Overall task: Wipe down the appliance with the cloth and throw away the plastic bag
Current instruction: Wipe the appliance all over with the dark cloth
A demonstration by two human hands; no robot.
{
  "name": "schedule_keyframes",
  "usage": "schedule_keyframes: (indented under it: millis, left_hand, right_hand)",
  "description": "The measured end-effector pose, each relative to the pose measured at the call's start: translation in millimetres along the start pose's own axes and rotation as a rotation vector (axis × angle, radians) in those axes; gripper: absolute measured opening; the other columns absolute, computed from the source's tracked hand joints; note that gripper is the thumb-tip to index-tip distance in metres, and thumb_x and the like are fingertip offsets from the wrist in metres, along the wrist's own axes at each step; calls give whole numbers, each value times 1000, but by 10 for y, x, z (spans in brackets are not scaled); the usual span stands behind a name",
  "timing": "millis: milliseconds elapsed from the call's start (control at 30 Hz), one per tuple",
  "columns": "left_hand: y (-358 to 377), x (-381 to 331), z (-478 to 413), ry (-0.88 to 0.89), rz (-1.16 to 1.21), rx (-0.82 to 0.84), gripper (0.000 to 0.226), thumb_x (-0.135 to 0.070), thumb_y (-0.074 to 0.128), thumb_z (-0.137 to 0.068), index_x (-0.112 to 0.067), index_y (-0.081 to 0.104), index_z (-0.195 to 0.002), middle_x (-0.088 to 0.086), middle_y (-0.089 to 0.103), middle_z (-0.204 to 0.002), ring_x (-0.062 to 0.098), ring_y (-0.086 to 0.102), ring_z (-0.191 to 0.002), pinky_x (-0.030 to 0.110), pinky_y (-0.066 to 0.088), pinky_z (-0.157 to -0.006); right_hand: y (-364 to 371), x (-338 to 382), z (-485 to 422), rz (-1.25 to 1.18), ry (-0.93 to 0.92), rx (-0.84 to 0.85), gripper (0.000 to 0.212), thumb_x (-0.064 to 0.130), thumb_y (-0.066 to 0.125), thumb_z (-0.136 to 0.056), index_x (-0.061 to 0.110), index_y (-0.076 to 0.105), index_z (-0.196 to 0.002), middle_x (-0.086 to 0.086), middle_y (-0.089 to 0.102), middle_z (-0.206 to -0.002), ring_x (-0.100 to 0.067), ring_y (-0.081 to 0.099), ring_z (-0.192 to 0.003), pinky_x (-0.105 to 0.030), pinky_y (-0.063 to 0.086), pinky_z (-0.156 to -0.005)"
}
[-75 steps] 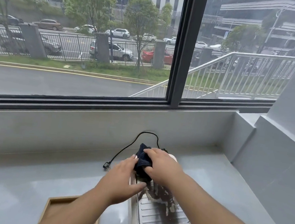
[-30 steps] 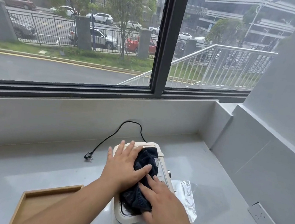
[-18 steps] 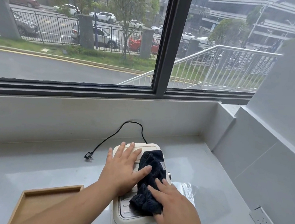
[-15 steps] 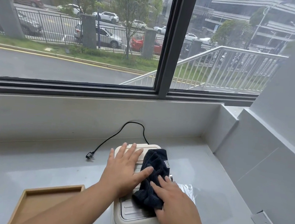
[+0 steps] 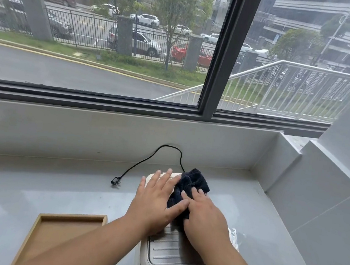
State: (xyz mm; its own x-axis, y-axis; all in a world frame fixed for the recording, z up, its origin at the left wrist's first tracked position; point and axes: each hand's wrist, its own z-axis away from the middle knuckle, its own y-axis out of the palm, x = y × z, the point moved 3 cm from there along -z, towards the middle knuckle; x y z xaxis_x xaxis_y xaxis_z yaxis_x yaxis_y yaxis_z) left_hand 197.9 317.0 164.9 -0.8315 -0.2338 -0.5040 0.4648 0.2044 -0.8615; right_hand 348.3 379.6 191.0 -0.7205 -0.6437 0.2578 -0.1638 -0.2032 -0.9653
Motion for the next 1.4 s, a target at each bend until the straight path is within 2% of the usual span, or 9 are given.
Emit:
schedule_keyframes:
  millis: [167, 433, 733, 900, 967, 1067, 1200, 1300, 1400]
  left_hand:
    - [-25, 17, -5, -44, 129, -35, 79, -77, 15, -90, -44, 20, -162, -18, 14, -173, 3, 0, -158, 45, 0, -130]
    - [-71, 26, 4, -80, 270, -90, 80, -67, 20, -87, -36, 36, -158, -11, 30, -169, 6, 15, -157, 44, 13, -129]
    - [-132, 39, -53, -59, 238, 60, 80, -65, 29, -79, -42, 43, -155, -13, 26, -170, 5, 8, -159, 48, 6, -130]
    - [-250, 47, -109, -95, 229, 115, 84, -65, 32, -79, -41, 36, -159, -4, 30, -170, 6, 11, -158, 44, 4, -131]
    - [-257, 35, -101, -104, 200, 120, 90, -71, 30, -77, -41, 29, -162, 1, 31, -170, 9, 11, -159, 44, 5, -131]
    - [-266, -5, -85, -109, 222, 103, 90, -74, 30, -78, -41, 27, -162, -11, 47, -161, 10, 16, -159, 45, 9, -130]
    - [-312, -113, -130, -149, 205, 41, 82, -78, 28, -81, -48, 31, -157, -9, 56, -145, 17, 38, -147, 51, 22, -126]
    - [-287, -164, -117, -130, 121, 14, 76, -79, 24, -85, -50, 35, -153, -6, 56, -129, 21, 47, -135, 53, 24, -124]
    - [-224, -157, -51, -56, 25, -28, 70, -77, 28, -87, -47, 41, -149, -8, 53, -122, 20, 46, -131, 51, 22, -124]
  right_hand:
    - [-17, 167, -209, -19, -76, 4, 68, 18, 39, -98, 39, 25, -161, 5, 20, -171, -13, 16, -157, -31, 27, -122]
    - [65, 311, -130, -41, -178, 6, 64, 21, 38, -100, 38, 29, -160, 6, 24, -170, -10, 15, -156, -19, 7, -119]
    - [113, 426, 104, -113, -111, 25, 63, 20, 43, -97, 18, 33, -160, 7, 28, -168, -11, 17, -156, -25, 21, -122]
    - [99, 522, 245, -64, -171, 33, 46, 27, 42, -95, 29, 59, -138, 16, 37, -161, -15, 27, -153, -35, 46, -109]
    - [83, 531, 312, -68, -189, 25, 47, 30, 40, -95, 33, 59, -138, 18, 38, -158, -16, 29, -151, -35, 46, -108]
    - [65, 539, 445, -69, -216, 73, 58, 32, 40, -93, 42, 44, -151, 19, 25, -167, -16, 24, -154, -33, 37, -115]
    - [50, 512, 621, -53, -228, 152, 70, 31, 44, -88, 45, 35, -155, 17, 13, -171, -15, 15, -157, -30, 27, -121]
    - [28, 476, 802, -72, -244, 176, 71, 35, 57, -82, 46, 45, -151, 10, 25, -169, -14, 24, -155, -29, 27, -121]
    - [5, 403, 947, 9, -289, 92, 67, 57, 82, -45, 53, 75, -112, 14, 69, -133, -5, 66, -120, -19, 54, -94]
